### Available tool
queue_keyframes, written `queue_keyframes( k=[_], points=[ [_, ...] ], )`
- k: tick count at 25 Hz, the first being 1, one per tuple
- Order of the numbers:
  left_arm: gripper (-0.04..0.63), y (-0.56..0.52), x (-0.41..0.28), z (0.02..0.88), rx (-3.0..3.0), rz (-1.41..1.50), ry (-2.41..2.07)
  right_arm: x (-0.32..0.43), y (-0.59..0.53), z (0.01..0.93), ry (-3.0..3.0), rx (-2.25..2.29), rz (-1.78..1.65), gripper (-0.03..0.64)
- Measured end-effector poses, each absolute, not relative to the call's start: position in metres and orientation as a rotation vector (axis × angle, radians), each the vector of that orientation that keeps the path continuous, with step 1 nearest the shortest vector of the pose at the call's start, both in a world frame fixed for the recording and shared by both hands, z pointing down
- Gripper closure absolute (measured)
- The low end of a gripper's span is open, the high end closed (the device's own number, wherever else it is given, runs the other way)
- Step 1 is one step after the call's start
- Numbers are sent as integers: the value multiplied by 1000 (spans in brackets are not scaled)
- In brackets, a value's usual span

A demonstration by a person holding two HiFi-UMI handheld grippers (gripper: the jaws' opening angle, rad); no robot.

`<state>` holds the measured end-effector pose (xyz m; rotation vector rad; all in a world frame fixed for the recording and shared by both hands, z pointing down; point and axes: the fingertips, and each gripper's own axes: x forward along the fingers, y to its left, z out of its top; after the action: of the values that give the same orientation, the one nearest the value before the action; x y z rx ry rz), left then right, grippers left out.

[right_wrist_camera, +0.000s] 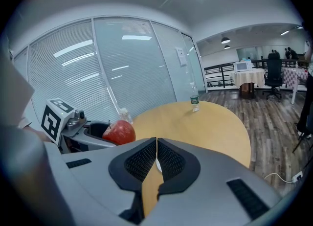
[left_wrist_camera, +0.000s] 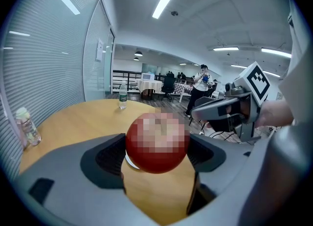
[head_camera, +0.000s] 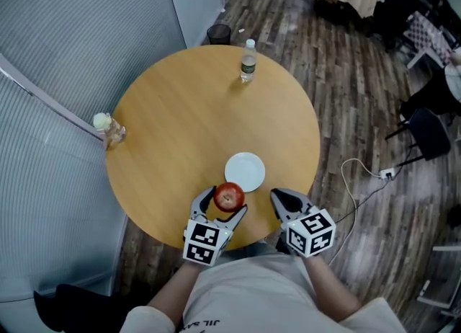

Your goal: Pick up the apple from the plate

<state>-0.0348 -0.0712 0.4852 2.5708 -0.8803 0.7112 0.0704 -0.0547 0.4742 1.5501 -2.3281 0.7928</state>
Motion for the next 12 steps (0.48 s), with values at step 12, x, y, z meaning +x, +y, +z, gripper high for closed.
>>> queue_keyframes(
  k=[12],
  points=[
    [206, -74, -34, 465, 2595, 656, -893, 66, -55, 461, -2350, 1561, 751, 584]
  ],
)
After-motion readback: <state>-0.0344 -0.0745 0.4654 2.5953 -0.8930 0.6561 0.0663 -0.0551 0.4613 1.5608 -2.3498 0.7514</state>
